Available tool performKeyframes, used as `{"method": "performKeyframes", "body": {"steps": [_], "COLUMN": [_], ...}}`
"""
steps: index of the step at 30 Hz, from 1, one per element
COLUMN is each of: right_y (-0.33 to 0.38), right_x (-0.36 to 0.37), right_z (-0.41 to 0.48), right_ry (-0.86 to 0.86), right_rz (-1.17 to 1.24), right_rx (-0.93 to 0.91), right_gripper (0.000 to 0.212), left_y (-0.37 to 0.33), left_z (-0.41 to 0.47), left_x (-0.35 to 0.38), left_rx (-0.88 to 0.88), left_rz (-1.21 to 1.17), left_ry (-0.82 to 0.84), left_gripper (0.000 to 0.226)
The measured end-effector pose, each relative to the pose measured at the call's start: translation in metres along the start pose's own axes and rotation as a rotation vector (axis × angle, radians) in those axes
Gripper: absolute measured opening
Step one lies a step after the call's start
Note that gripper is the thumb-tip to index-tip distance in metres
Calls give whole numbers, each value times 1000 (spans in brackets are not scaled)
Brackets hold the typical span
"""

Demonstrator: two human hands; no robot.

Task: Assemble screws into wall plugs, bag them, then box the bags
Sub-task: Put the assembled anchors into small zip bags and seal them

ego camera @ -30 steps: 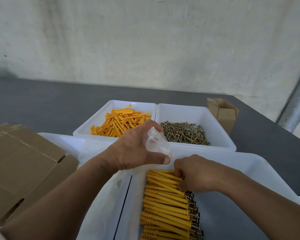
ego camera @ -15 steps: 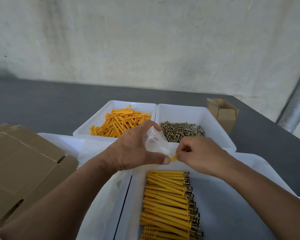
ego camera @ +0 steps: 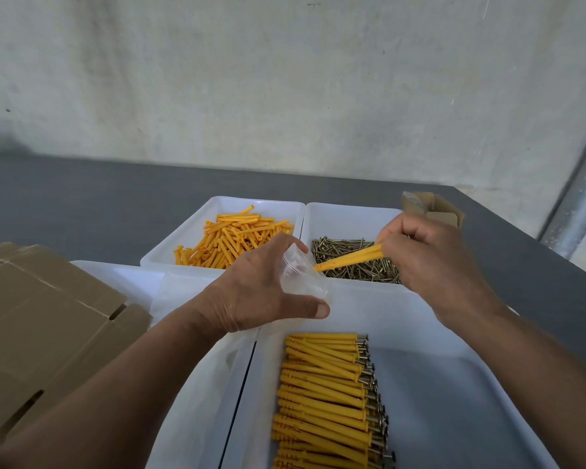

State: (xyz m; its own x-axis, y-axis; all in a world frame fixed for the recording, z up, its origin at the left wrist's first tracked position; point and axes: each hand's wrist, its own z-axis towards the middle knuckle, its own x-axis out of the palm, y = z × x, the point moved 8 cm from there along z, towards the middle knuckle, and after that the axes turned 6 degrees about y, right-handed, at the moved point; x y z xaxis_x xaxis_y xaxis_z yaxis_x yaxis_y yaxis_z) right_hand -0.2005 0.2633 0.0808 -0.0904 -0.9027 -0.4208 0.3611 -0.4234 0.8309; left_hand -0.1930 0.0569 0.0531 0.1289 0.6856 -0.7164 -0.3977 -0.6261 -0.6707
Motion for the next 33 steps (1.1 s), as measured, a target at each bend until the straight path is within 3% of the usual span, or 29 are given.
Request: {"method": "performKeyframes", "body": {"steps": [8, 13, 22, 27, 33], "right_y": [6, 9, 8, 5, 1], "right_x": [38, 60, 74, 72, 53], "right_z": [-9, -16, -23, -26, -16], "right_ry": [203, 313, 447, 465, 328], "right_rz": [-22, -97, 36, -3, -130], "right_rx": [-60, -76, -6, 77, 122], "right_gripper": [8, 13, 19, 19, 24], "left_y": [-7, -11, -10, -10, -3], "left_z": [0, 0, 0, 0, 1], "left_x": [5, 7, 8, 4, 2], "left_rx": [19, 48, 69, 74, 23], "left_rz": [20, -6, 19, -24, -8], "left_ry": [21, 24, 28, 6, -7], "left_gripper": [73, 69, 69, 63, 66]}}
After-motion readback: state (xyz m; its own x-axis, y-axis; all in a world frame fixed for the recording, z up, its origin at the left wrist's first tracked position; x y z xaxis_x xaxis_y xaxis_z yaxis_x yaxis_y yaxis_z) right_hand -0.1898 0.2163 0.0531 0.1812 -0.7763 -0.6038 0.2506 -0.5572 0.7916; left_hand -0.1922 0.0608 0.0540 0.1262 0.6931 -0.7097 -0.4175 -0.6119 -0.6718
